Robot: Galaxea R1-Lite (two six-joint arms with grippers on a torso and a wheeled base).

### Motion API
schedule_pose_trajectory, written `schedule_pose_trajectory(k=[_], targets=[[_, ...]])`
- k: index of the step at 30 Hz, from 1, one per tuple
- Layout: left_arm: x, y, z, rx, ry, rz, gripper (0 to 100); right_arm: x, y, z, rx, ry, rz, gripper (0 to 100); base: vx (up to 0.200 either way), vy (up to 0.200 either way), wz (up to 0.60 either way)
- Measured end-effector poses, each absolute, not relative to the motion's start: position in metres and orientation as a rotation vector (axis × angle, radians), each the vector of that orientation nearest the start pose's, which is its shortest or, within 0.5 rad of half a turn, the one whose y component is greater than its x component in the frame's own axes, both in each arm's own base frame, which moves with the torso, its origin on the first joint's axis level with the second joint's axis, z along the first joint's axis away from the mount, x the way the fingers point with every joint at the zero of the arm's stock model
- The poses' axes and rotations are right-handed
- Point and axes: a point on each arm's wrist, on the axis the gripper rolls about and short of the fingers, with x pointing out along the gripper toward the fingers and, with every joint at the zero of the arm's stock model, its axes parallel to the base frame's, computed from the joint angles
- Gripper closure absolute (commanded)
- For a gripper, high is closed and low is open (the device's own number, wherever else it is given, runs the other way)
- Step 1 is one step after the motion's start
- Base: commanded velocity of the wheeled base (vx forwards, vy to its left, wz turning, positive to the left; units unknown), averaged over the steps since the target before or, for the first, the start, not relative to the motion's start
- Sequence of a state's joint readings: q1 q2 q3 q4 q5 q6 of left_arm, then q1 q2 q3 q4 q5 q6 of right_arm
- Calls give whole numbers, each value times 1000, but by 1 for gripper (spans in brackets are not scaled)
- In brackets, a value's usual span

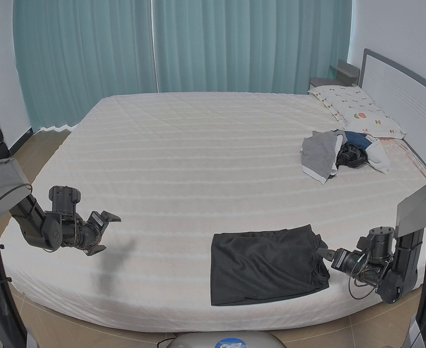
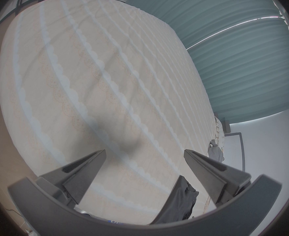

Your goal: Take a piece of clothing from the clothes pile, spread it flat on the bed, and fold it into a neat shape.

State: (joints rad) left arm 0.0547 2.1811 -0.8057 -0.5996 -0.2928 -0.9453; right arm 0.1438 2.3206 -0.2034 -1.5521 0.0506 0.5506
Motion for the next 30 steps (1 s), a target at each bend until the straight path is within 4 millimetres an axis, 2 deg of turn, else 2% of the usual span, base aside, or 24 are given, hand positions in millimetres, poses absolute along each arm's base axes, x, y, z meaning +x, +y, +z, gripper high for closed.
schedule_pose_trajectory(k=[7,15,23,30], targets=[[352,12,16,-1017,819,170,0,303,47,-25,602,522,69,0,0,0,0],[352,8,12,-997,818,197,0,348,58,-37,664,559,126,0,0,0,0],[353,7,10,-992,821,201,0,373,64,-42,691,596,144,0,0,0,0],[353,7,10,-991,822,201,0,379,65,-45,690,590,140,0,0,0,0]])
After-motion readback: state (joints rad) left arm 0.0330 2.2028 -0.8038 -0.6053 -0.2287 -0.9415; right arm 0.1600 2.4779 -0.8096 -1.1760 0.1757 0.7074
